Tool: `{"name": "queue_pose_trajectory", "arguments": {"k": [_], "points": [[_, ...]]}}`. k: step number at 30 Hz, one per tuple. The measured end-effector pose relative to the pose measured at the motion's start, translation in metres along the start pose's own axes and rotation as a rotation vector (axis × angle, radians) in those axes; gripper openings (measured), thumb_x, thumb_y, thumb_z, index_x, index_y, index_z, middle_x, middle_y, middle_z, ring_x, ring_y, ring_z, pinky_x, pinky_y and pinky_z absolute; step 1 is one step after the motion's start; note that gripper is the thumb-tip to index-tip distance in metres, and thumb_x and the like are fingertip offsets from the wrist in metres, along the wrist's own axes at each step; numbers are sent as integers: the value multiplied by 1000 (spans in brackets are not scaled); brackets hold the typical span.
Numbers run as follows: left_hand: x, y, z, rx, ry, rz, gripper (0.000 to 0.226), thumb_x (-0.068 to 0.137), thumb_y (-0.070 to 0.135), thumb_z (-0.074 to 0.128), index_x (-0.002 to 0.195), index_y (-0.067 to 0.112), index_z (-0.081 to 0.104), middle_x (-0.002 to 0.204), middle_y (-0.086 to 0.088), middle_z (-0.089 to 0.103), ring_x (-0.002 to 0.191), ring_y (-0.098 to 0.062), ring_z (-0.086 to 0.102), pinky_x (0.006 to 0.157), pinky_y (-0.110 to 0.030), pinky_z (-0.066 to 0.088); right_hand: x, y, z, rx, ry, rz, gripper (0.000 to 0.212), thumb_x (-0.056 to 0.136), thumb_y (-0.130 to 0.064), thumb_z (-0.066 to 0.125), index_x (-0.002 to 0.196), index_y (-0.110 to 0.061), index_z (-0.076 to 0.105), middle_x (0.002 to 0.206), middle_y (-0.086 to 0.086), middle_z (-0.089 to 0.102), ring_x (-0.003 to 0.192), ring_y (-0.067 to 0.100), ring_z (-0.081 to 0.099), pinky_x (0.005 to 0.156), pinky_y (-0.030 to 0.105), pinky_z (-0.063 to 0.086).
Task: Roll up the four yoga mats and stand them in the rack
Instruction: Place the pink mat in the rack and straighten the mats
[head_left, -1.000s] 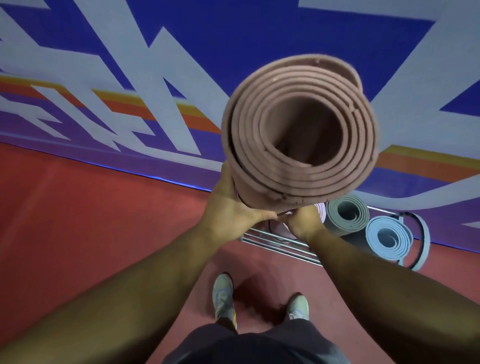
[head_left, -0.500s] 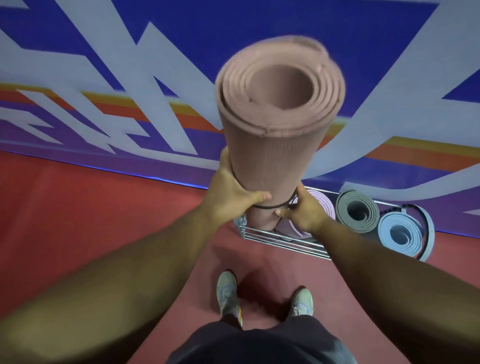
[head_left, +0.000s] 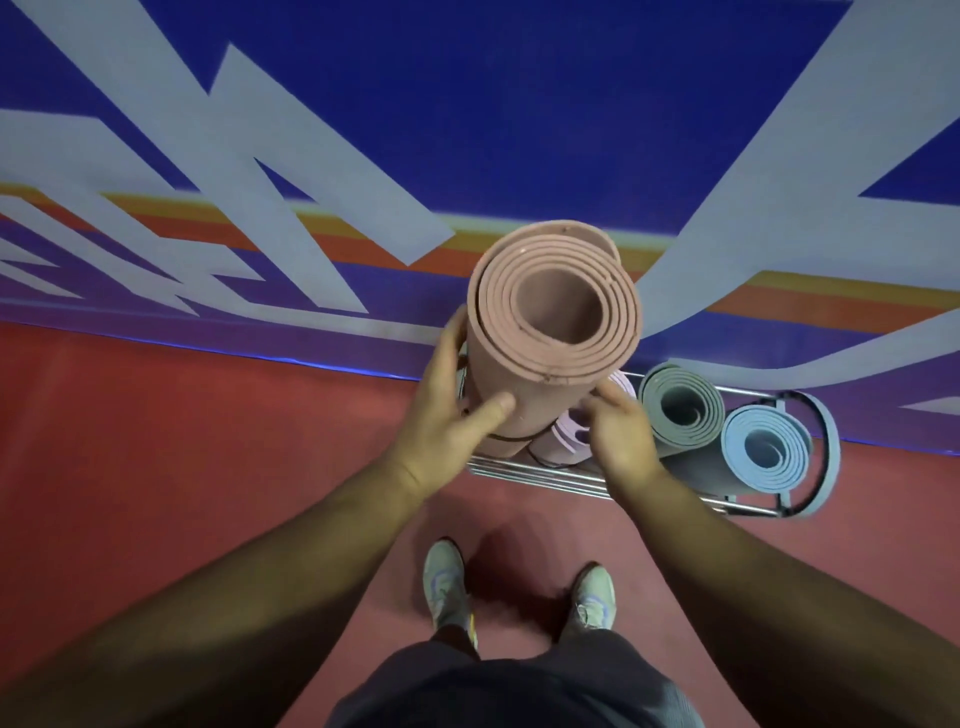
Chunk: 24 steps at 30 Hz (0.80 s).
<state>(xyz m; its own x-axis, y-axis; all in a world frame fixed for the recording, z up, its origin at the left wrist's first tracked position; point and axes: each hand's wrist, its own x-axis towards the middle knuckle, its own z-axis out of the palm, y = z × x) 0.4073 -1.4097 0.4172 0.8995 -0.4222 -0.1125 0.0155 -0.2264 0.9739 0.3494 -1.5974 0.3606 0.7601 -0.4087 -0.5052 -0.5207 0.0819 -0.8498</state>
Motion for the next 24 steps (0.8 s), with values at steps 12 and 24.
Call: {"name": "queue_pose_trajectory", "arguments": {"k": [12,24], "points": [[42,54,24,66,290,-200,31,84,44,62,108,29,52,102,8,69,92,-7,66,80,-31,52,-30,-77,-1,369,12,-258,42,93,-46,51,133,-34,57,131,-14,65,127,7,57,112,49,42],[15,51,8,41,260,-129,27,90,29,47,106,44,63,109,16,70,106,-1,64,94,-31,51,-54,-76,1,18,62,-389,38,102,-33,44,136,-28,59,115,-19,70,111,1,64,101,34,50]]}}
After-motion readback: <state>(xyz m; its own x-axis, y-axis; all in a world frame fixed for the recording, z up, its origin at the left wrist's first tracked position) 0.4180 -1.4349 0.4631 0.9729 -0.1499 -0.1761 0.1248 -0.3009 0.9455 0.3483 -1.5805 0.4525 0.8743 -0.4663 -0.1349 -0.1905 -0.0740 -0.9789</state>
